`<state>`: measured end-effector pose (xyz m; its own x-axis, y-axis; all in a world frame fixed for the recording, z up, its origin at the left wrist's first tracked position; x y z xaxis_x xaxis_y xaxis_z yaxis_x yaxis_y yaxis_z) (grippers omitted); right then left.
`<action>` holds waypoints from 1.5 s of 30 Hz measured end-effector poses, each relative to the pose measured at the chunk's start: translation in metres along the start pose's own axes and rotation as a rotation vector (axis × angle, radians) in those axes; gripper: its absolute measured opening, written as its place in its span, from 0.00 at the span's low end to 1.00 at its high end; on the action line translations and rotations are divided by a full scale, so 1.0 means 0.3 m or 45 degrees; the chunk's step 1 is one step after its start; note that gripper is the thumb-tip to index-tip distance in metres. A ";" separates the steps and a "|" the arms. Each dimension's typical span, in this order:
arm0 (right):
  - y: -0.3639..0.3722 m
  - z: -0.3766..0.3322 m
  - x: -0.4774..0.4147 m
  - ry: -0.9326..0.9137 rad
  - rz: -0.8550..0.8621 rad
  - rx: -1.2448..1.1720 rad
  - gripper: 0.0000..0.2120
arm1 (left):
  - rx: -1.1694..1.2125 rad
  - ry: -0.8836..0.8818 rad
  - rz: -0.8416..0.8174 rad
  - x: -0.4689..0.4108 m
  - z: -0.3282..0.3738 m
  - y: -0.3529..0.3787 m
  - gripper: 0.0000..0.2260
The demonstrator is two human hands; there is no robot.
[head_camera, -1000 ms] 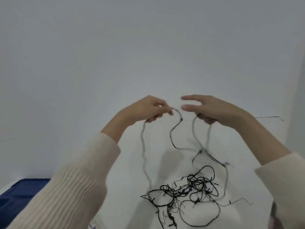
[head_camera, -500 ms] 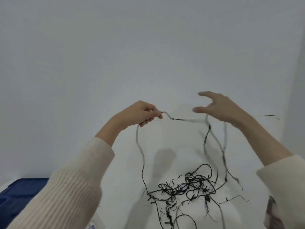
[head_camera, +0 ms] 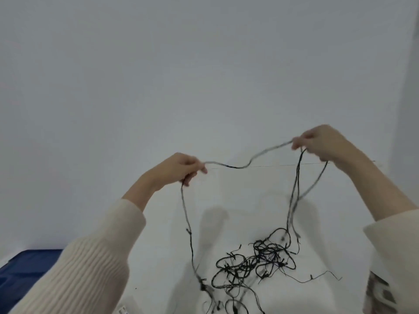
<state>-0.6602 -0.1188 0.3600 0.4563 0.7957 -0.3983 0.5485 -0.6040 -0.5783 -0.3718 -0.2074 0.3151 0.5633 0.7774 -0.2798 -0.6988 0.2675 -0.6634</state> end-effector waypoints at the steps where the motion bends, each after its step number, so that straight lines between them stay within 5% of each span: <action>1: 0.047 -0.029 0.024 -0.068 -0.108 0.165 0.08 | 0.004 0.079 0.093 -0.018 0.058 -0.020 0.11; 3: 0.123 -0.116 0.079 -0.167 -0.291 0.103 0.19 | -0.054 0.237 0.147 -0.053 0.211 -0.022 0.11; 7: 0.207 -0.254 0.122 -0.300 -0.567 -0.368 0.10 | -0.206 0.389 0.076 -0.093 0.413 0.015 0.10; 13: 0.060 -0.088 -0.004 0.045 -0.231 -1.065 0.13 | 0.068 0.131 -0.111 -0.042 0.138 0.038 0.10; 21: 0.024 0.180 -0.054 0.357 0.176 -0.959 0.12 | 0.018 -0.339 -0.325 0.076 -0.261 0.077 0.12; 24: 0.106 0.171 -0.039 0.350 -0.073 -0.588 0.09 | 0.120 -0.511 -0.199 0.075 -0.295 0.073 0.13; 29: 0.256 0.008 0.064 0.149 -0.564 -0.261 0.14 | 0.898 -0.442 0.054 0.003 -0.131 0.131 0.11; 32: 0.331 -0.146 0.138 -0.099 -0.760 -0.281 0.14 | 0.773 -0.222 -0.122 -0.021 0.034 0.229 0.09; 36: 0.315 -0.194 0.121 -0.244 -0.694 -0.382 0.08 | 0.603 -0.133 -0.228 -0.025 0.096 0.288 0.11; 43: 0.333 0.108 0.111 -0.069 -0.806 -0.101 0.09 | 0.961 -0.274 0.407 -0.023 -0.130 -0.006 0.10; 45: 0.350 0.201 0.122 0.061 -0.850 -0.178 0.12 | 0.838 -0.355 0.534 0.001 -0.220 -0.064 0.11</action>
<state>-0.6281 -0.1503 0.2419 0.0180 0.9988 0.0455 0.8069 0.0124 -0.5905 -0.3291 -0.2498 0.2819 0.1287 0.9764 -0.1736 -0.9906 0.1348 0.0236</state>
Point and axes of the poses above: each hand's wrist, its own x-axis away from the middle knuckle, its own y-axis out of the palm, z = x × y, the point moved 9 cm from there along -x, towards the middle knuckle, and after that the axes turned 3 degrees about y, right-handed, at the moved point
